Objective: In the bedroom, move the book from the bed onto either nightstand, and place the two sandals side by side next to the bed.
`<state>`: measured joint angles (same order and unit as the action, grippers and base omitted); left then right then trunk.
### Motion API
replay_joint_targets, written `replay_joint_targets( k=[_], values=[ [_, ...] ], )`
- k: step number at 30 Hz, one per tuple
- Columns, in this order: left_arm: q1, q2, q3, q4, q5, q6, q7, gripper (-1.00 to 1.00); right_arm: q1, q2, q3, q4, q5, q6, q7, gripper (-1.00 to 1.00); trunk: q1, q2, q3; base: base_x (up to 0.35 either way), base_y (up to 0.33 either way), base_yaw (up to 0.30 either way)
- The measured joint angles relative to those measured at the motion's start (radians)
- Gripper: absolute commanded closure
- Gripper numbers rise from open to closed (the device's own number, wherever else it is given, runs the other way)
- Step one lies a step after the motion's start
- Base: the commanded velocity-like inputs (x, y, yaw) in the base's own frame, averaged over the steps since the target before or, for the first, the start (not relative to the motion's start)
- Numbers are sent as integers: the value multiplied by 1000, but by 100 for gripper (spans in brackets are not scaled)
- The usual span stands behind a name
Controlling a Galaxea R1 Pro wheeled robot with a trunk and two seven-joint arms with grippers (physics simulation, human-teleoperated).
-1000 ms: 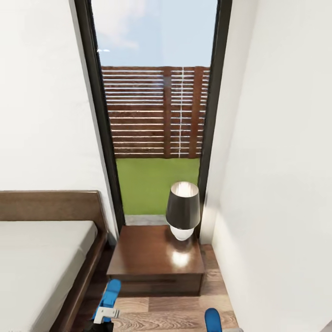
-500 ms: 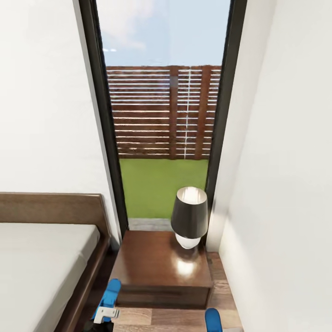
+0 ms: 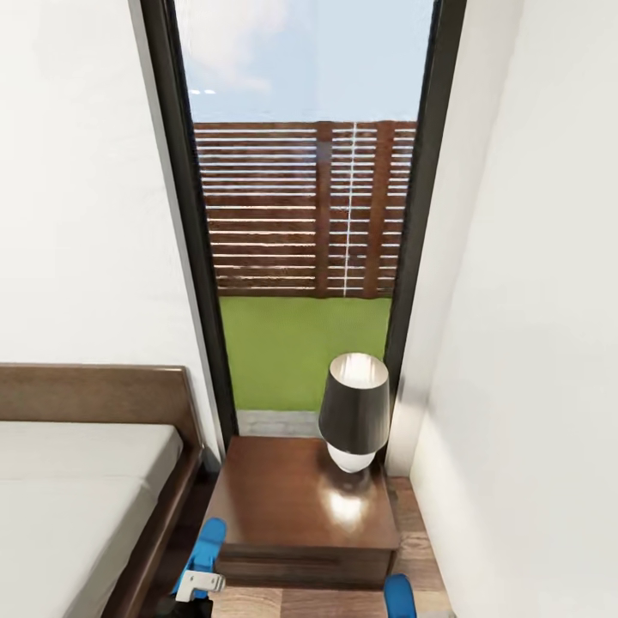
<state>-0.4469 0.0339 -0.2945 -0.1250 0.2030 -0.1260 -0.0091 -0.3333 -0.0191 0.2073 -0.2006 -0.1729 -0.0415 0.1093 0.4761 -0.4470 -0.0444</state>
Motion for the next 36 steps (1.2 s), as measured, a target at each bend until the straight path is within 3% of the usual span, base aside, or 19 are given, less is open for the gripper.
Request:
replay_joint_targets(
  k=[25, 36],
  values=[
    [0, -9, 3, 4, 3, 11, 3, 100, 0, -3, -3, -1, -6, -1, -3, 100, 0, 0, 0, 44, 0, 0],
    [3, -24, 5, 74, 4, 26, 8, 100, 1, -3, -3, 1, -4, 1, -3, 100, 0, 0, 0, 0, 0, 0]
  ],
)
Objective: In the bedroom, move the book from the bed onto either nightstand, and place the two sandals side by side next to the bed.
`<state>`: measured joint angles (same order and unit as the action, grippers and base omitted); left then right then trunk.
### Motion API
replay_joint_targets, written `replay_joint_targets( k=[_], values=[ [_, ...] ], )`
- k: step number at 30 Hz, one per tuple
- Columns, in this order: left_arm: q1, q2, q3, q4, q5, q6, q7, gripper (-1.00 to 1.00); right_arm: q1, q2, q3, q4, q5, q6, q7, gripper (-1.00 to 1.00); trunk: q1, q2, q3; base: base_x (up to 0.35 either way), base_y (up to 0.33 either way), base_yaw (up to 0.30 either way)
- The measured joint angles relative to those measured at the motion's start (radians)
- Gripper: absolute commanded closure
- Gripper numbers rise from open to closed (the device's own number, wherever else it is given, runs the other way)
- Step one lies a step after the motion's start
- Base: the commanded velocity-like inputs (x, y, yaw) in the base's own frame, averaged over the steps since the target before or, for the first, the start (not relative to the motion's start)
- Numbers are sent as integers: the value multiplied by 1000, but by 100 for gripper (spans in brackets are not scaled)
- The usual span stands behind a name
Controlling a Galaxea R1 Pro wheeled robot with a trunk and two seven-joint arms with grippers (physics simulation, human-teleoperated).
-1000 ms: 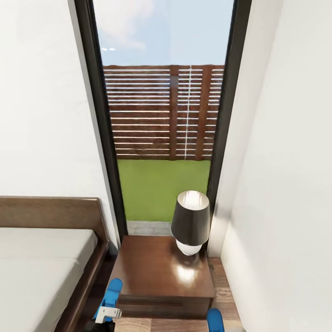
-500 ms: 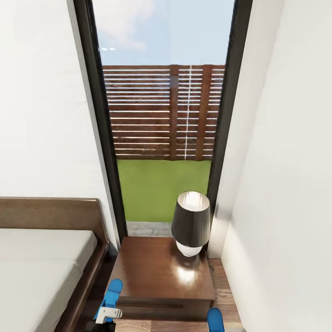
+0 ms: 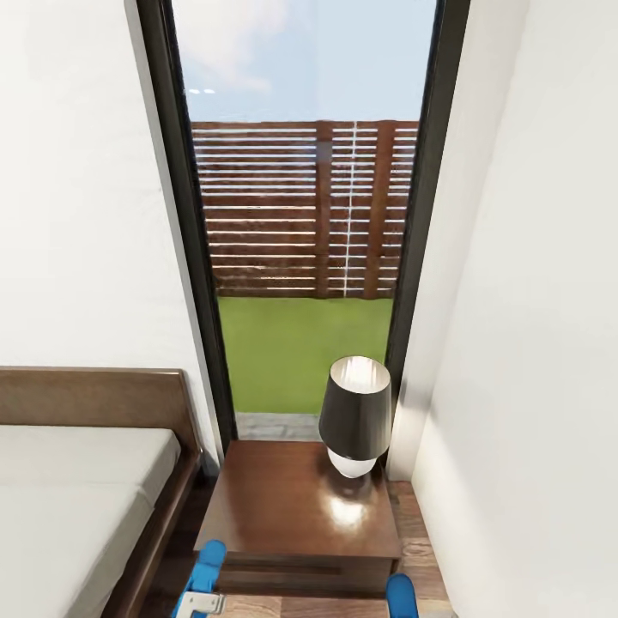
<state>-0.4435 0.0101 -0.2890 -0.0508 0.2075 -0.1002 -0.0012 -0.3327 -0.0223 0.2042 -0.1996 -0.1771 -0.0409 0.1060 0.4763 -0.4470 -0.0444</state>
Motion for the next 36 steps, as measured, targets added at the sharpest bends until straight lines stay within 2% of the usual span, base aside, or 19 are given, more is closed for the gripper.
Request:
replay_joint_targets(
  k=[8, 19, 29, 36],
  values=[
    [55, -5, 4, 8, 1, 30, -4, 100, 0, 0, 0, 2, 2, 0, -1, 100, 0, 0, 0, 0, 0, 0],
    [97, -2, 6, 8, 4, 24, -12, 100, 0, 0, 1, 4, 2, 0, 0, 100, 0, 0, 0, 0, 0, 0],
    [106, -3, 5, 7, 6, 7, -13, 100, 0, 0, 1, 4, 3, 0, 0, 100, 0, 0, 0, 0, 0, 9],
    [108, -5, 4, 7, 4, 5, -13, 100, 0, 0, 1, 3, 3, 0, 2, 100, 0, 0, 0, 0, 0, 191]
  ],
)
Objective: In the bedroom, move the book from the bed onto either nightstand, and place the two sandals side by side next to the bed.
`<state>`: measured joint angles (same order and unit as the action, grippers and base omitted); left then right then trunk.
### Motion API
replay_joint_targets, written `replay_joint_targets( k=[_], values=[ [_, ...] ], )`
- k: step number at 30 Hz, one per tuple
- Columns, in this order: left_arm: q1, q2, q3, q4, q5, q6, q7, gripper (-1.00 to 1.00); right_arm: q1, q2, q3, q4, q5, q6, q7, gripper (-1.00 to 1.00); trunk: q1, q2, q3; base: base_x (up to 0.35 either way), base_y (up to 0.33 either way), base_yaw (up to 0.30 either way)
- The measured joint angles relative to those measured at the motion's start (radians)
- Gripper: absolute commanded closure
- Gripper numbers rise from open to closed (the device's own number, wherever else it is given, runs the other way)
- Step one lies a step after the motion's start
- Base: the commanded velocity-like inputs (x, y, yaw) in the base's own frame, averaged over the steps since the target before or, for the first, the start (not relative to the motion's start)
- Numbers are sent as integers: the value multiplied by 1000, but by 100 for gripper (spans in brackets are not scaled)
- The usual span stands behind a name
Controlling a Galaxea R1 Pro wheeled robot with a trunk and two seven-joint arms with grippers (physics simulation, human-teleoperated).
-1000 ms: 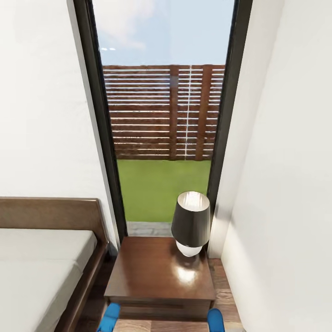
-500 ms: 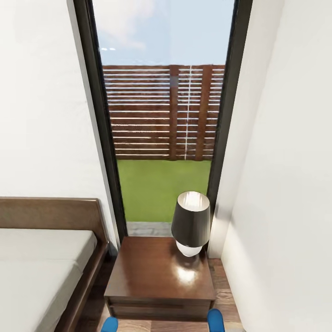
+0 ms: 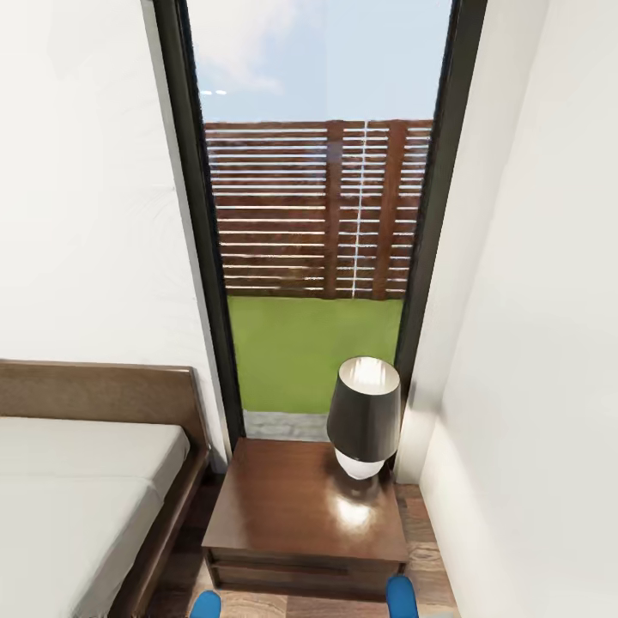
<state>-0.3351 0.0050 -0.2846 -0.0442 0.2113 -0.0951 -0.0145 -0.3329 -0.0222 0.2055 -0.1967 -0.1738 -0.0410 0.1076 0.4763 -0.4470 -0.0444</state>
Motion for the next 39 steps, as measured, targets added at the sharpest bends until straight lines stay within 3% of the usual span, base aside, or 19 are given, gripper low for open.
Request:
replay_joint_targets(
  k=[21, 39],
  values=[
    [0, -2, -4, 0, -5, 0, 1, 100, 0, -1, 0, 0, 0, 0, 2, 100, 0, 0, 0, -3, -5, 270],
    [0, -9, -8, 0, -8, 2, 3, 100, 0, -2, -2, 3, -3, 1, -4, 100, 0, 0, 0, -28, -38, 35]
  ],
)
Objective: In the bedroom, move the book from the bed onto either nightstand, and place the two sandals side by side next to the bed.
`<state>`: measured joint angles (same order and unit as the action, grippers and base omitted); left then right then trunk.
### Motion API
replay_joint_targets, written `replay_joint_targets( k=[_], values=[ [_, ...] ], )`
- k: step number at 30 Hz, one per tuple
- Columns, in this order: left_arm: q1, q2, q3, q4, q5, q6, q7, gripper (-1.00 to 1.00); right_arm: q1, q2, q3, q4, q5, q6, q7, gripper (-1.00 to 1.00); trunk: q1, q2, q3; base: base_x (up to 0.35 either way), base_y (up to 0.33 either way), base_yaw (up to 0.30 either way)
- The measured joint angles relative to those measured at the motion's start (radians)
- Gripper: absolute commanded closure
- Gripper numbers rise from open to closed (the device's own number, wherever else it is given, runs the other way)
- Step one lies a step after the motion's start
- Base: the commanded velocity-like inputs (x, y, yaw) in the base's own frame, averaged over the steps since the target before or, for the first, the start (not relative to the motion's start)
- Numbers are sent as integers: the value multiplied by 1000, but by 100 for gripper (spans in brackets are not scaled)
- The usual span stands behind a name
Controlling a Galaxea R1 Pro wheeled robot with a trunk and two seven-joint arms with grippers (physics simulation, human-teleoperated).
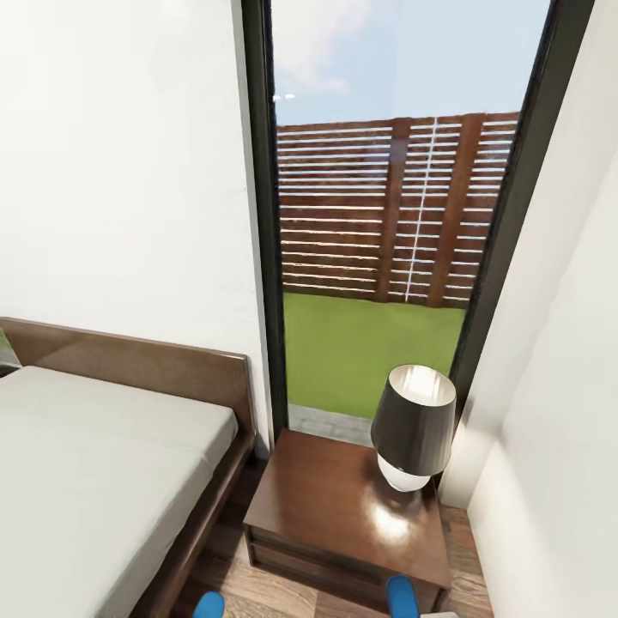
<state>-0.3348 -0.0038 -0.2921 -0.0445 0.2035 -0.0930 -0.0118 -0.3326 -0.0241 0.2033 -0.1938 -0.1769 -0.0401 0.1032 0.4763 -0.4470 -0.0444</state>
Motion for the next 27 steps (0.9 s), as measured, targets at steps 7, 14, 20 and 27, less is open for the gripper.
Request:
replay_joint_targets(
  k=[7, 14, 20, 27],
  values=[
    [0, -4, 1, 0, 0, 1, 0, 100, 1, -21, -2, 99, -6, 0, -10, 100, 0, 0, 0, 0, 0, 0],
    [20, -5, 0, 0, 0, 0, 0, 100, 4, -48, -3, 165, -9, -1, -13, 100, 0, 0, 0, 0, 0, 0],
    [30, -5, 0, 0, 0, 0, 0, 100, 17, -54, -4, 186, -11, -1, -14, 100, 0, 0, 0, 0, 0, 0],
    [50, -4, 2, 0, 2, -1, 0, 100, 33, -52, -3, 209, -11, -2, -14, 100, 0, 0, 0, 0, 0, 0]
  ],
)
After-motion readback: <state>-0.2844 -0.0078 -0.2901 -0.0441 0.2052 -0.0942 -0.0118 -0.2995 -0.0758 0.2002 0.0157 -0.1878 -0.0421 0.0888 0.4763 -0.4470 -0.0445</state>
